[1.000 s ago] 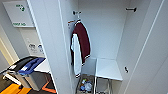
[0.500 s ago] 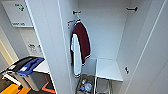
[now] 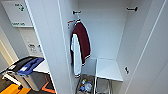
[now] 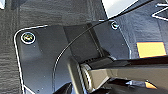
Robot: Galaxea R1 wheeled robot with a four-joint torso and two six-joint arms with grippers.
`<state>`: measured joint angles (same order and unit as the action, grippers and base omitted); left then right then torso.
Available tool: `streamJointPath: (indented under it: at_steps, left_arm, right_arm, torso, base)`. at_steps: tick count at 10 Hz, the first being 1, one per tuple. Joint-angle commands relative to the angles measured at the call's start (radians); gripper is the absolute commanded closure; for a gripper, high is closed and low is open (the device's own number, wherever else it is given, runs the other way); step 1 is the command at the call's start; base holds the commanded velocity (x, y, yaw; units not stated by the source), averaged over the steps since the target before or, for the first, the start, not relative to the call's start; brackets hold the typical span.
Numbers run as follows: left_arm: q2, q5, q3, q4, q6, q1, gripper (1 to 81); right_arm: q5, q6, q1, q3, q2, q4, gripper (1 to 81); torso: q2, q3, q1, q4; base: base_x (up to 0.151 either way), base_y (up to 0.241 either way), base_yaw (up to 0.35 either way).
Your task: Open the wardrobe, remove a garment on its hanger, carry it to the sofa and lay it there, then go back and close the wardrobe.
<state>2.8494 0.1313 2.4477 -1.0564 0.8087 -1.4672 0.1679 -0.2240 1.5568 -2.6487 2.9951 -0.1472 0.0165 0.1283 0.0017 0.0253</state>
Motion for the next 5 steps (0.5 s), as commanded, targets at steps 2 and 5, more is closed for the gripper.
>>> streamJointPath:
  at_steps: [2, 5]
  left_arm:
    - [-0.163, 0.076, -0.186, 0.117, 0.003, 0.005, 1.0]
    - [-0.333, 0.175, -0.324, 0.208, 0.01, 0.009, 1.0]
  right_arm:
    - [-0.041, -0.018, -0.045, 0.252, -0.15, 0.008, 1.0]
    - [-0.007, -0.104, -0.042, 0.369, -0.307, 0.003, 1.0]
  torso:
    - [0.0, 0.0, 0.0, 0.0]
    - [0.0, 0.0, 0.0, 0.0]
  base:
    - [0.0, 0.0, 0.0]
    - [0.0, 0.0, 0.0]
